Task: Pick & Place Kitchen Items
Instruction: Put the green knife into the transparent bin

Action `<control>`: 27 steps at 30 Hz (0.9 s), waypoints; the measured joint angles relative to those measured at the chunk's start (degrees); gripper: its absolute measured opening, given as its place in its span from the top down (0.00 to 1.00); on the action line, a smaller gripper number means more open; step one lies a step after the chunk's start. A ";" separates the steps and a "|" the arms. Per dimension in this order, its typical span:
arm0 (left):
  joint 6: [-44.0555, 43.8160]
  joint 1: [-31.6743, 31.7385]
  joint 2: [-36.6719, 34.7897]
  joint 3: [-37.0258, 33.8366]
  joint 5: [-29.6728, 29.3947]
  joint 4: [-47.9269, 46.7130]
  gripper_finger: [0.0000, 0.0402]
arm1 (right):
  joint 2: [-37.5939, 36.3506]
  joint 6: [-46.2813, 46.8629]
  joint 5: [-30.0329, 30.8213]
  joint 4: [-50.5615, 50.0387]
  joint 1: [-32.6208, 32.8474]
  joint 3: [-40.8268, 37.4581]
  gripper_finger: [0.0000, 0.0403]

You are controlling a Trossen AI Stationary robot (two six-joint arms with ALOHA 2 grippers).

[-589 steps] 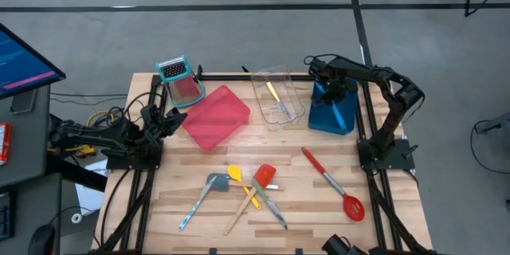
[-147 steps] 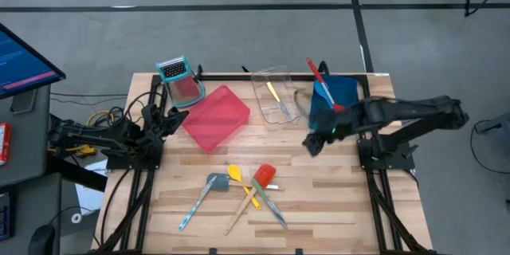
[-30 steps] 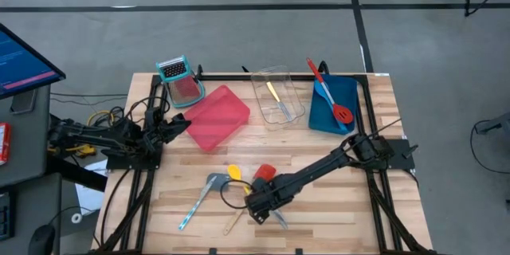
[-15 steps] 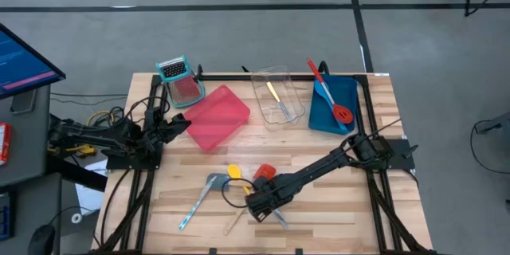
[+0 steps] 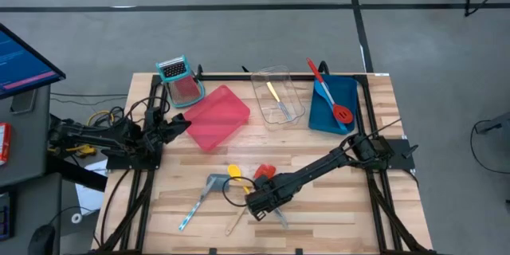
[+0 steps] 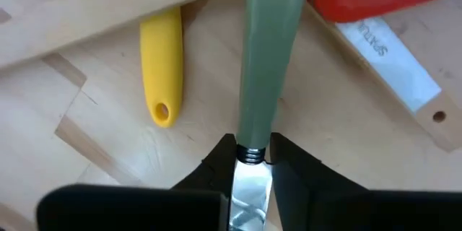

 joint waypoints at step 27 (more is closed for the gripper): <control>-1.08 -0.01 0.01 0.01 1.96 0.46 0.67 | -8.74 2.71 0.86 0.15 0.87 -0.09 0.84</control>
